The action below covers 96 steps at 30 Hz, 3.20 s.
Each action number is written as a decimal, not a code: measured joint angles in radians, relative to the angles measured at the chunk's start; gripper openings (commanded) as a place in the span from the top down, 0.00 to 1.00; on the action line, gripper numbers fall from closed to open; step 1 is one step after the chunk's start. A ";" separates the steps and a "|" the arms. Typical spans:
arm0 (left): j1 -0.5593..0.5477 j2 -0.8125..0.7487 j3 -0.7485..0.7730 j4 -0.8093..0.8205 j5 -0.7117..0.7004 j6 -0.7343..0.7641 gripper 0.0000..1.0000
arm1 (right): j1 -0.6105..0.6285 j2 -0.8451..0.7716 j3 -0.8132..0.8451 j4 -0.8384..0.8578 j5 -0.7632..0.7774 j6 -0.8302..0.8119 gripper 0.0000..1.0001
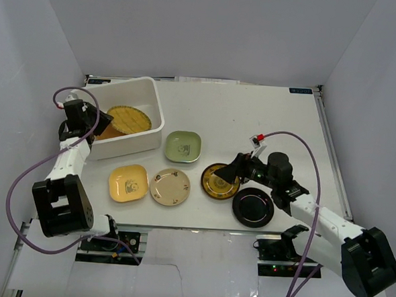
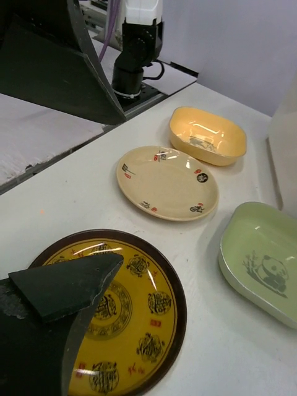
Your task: Place the plates into the plastic bin on the countertop
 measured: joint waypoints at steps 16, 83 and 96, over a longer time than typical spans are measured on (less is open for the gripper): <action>-0.026 -0.286 -0.082 0.062 0.008 -0.002 0.02 | 0.518 0.557 0.461 -0.094 0.437 -0.105 0.44; -0.729 -0.368 -0.341 -0.061 -0.187 0.035 0.40 | 0.238 -0.010 0.256 -0.258 0.793 -0.237 0.92; -0.773 -0.098 -0.375 0.206 -0.406 -0.087 0.34 | 0.210 -0.063 0.199 -0.283 0.688 -0.256 0.92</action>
